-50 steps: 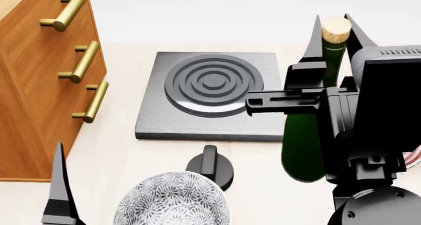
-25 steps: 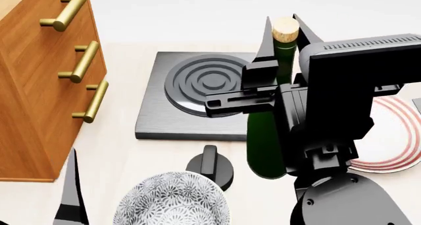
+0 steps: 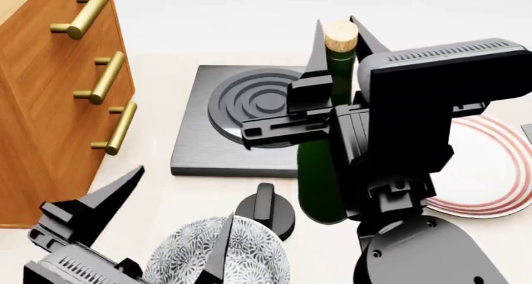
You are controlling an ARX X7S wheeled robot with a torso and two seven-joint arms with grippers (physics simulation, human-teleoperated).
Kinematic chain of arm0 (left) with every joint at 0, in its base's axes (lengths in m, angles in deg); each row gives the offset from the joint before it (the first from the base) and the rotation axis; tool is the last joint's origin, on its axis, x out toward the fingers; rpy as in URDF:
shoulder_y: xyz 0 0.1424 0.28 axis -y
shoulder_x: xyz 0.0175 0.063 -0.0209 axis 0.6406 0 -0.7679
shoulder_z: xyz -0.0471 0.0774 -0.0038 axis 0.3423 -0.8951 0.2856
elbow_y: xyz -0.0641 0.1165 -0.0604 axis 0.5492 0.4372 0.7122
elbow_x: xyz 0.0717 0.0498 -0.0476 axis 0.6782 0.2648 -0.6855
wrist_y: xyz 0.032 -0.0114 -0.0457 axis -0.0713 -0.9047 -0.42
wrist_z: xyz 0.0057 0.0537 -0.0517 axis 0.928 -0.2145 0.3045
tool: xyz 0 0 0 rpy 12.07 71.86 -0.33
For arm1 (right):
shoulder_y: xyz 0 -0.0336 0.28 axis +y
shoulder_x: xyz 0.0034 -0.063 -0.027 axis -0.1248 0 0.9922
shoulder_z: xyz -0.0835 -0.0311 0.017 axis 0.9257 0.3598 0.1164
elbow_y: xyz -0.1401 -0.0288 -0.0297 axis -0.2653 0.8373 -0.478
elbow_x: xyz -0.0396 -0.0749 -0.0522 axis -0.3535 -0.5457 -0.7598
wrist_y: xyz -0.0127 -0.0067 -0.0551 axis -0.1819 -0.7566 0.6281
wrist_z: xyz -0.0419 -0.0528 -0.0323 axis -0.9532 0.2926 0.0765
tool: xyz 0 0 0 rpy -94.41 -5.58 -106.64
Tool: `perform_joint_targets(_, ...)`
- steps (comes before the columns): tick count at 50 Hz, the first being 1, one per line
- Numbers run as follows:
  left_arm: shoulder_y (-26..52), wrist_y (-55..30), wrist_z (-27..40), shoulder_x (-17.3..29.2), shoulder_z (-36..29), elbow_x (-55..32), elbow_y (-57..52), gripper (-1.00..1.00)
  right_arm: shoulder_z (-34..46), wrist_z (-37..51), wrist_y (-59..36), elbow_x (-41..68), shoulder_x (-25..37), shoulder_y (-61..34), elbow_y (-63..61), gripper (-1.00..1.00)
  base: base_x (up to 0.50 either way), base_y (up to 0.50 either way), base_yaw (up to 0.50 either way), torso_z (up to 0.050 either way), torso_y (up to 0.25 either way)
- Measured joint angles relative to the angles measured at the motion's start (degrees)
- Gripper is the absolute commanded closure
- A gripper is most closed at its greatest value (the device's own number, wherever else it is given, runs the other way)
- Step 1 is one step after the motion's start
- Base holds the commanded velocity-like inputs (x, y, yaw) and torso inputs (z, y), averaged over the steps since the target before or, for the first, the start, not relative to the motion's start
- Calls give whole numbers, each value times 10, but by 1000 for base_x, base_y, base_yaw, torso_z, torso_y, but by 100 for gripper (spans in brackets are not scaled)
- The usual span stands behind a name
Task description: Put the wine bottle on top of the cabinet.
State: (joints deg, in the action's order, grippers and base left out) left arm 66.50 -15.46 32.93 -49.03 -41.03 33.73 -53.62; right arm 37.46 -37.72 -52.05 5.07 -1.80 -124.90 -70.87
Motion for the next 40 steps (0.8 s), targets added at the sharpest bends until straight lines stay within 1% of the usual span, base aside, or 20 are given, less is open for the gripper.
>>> perform_joint_targets(7,44,6,-32,-19,-22,-16,67,-100,2,0,-1,4,1,-3,-2,100,0,0,0,0,0)
perform_joint_targets(15,89,6,-53,-42,-40,-25,130,-100,2,2,-7,9,3,-7,-9,100,0,0,0,0,1)
perform_joint_targets(40,191,8,-72,-104,-72,-59,244,-100,3,7,-27,26,12,-26,-25,100,0,0,0,0,0)
